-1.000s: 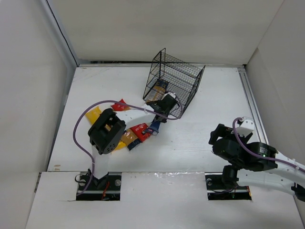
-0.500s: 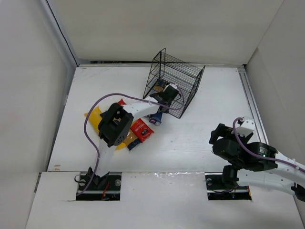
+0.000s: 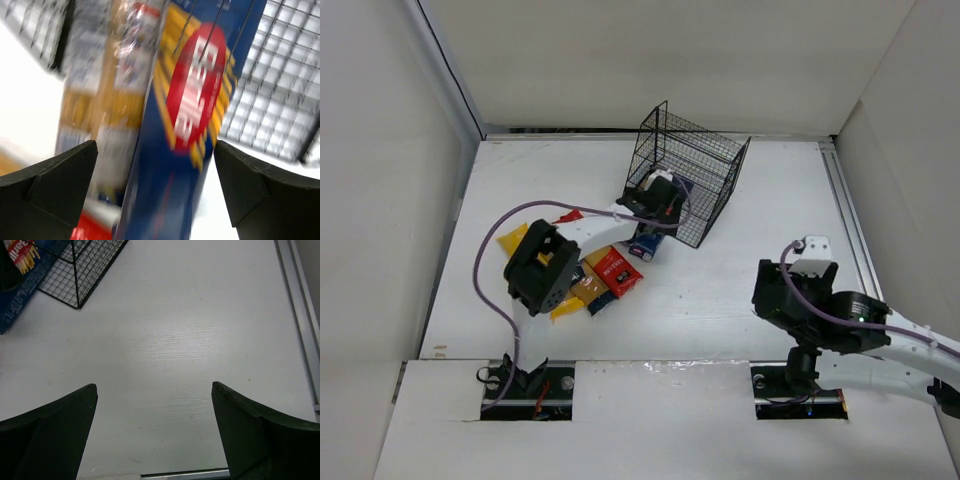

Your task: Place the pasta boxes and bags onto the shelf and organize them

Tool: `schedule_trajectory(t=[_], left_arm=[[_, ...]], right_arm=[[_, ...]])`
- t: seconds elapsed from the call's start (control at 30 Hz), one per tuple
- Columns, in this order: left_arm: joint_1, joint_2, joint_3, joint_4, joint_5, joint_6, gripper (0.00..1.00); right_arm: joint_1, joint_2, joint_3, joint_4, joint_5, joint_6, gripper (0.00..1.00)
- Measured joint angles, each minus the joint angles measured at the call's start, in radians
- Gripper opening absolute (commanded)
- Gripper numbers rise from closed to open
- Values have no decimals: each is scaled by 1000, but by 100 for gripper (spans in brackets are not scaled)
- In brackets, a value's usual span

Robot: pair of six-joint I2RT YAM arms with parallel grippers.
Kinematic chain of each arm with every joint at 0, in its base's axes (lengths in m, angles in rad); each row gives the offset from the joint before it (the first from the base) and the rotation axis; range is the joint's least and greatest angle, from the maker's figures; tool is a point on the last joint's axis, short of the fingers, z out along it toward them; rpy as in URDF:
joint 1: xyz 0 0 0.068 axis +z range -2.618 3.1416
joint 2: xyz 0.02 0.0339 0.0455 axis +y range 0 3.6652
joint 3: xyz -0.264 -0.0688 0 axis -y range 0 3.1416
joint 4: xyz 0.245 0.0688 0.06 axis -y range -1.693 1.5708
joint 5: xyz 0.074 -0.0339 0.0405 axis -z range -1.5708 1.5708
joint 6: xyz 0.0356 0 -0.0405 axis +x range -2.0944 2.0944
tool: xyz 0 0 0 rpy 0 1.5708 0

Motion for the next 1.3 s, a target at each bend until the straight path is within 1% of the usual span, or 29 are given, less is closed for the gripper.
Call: schedule_trajectory(t=[0.07, 0.17, 0.3, 0.47, 0.53, 0.6, 0.7, 0.77, 0.83, 0.9, 0.97, 1.1, 1.23, 1.3], left_arm=[[-3, -98, -85, -9, -3, -42, 100], [-4, -312, -219, -68, -35, -148, 100], [-4, -630, -377, -150, -109, -362, 100], [-8, -1032, -613, -327, -153, -682, 100], [-8, -1185, -699, -387, -156, -774, 100], [-8, -1314, -753, -444, -159, -843, 100], [-9, -1447, -766, -529, -195, -930, 100], [-9, -1493, -741, -598, -229, -981, 100], [-9, -1502, -706, -657, -265, -1019, 100], [-9, -1502, -674, -711, -296, -1059, 100], [-8, -1502, -656, -748, -320, -1080, 100], [-9, -1501, -652, -803, -348, -1094, 100], [-9, -1502, -652, -807, -359, -1097, 100], [-9, -1504, -652, -800, -364, -1093, 100]], right_arm=[[0, 55, 14, 43, -7, -86, 100], [0, 132, 26, 154, -43, -264, 100], [0, 262, 37, 398, -151, -558, 100], [0, 424, 65, 692, -290, -843, 100], [0, 533, 125, 777, -338, -942, 100], [0, 652, 201, 847, -387, -1016, 100], [-2, 862, 372, 930, -472, -1109, 100], [-6, 994, 488, 949, -525, -1147, 100], [-10, 1120, 589, 978, -588, -1173, 99], [-19, 1220, 656, 990, -653, -1189, 96], [-37, 1295, 690, 996, -716, -1193, 93], [-100, 1410, 740, 994, -827, -1191, 93], [-163, 1469, 764, 992, -870, -1191, 90], [-183, 1495, 787, 993, -879, -1191, 87]])
